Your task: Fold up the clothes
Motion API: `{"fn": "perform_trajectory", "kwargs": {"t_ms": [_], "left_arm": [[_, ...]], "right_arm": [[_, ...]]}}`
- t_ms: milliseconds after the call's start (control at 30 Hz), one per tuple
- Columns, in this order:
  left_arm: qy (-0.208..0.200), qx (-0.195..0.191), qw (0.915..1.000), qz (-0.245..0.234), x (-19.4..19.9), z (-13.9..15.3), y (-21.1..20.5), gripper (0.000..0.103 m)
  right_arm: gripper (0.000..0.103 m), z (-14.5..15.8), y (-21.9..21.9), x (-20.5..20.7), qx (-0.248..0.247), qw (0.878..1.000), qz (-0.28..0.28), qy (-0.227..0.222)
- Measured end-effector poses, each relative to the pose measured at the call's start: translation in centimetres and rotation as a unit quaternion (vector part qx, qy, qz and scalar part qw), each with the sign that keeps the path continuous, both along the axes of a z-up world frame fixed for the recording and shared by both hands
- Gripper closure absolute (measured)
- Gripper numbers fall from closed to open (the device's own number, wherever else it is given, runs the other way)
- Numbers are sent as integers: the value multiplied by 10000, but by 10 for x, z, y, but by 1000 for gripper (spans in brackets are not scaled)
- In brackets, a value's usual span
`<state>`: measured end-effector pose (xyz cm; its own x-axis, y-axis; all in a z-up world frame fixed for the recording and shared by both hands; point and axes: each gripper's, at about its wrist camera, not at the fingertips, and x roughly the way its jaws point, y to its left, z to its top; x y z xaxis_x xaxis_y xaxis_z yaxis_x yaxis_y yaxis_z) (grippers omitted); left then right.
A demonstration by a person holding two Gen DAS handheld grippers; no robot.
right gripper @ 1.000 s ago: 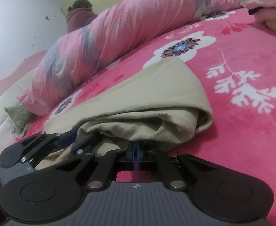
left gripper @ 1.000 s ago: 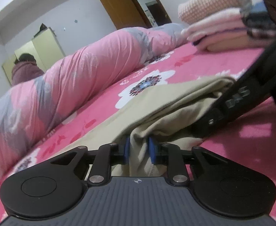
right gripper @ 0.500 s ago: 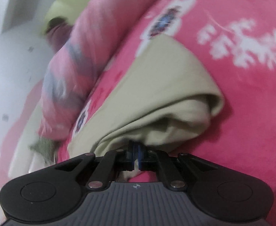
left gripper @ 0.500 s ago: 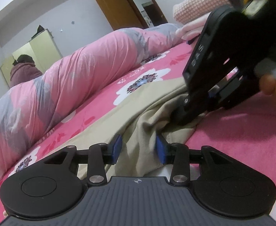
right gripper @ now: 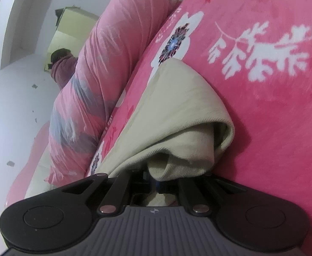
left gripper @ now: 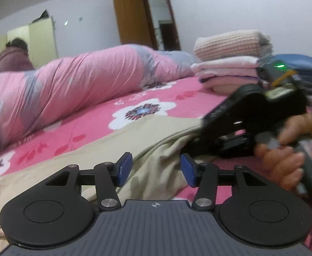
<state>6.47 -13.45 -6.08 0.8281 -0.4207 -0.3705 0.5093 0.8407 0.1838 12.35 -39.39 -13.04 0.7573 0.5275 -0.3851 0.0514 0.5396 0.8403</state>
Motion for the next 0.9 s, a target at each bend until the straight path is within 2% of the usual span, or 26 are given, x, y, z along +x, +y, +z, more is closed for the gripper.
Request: {"fn": "perform_trajectory", "kwargs": {"t_ms": [133, 233, 333, 400, 467, 533, 600, 700, 767, 833, 900], "left_arm": [[358, -30, 9992, 164, 17, -6, -3, 69], [424, 151, 9987, 223, 19, -13, -9, 70], [46, 652, 9975, 273, 10, -20, -23, 71], [-243, 944, 9947, 331, 4, -24, -31, 76], [-530, 1218, 9903, 413, -2, -28, -39, 86], [-777, 1477, 9849, 448, -8, -32, -45, 91], [-994, 1714, 9791, 464, -13, -37, -50, 91], [-1087, 1842, 9760, 422, -16, -40, -51, 91], [-1134, 1900, 9744, 401, -18, -42, -52, 91], [-1150, 1912, 9740, 399, -18, -44, -52, 88], [-1162, 1881, 9744, 404, -18, -44, -52, 88]], "right_arm": [[100, 9, -4, -13, -239, 9996, 135, -107], [100, 14, -9, -24, -336, 9990, 253, -136], [100, 19, -12, -31, -127, 9988, 439, -153], [99, 23, -11, -32, 71, 9981, 583, -175], [89, 22, -9, -27, 301, 9975, 631, -91], [78, 18, -8, -19, 509, 9967, 627, 44], [77, 13, -6, -10, 649, 9956, 631, 239], [78, 5, -1, 2, 755, 9941, 629, 454], [82, 1, 3, 6, 770, 9940, 573, 523], [96, 1, 5, 8, 754, 9946, 543, 455], [101, 12, 11, 7, 432, 9973, 579, 110]]}}
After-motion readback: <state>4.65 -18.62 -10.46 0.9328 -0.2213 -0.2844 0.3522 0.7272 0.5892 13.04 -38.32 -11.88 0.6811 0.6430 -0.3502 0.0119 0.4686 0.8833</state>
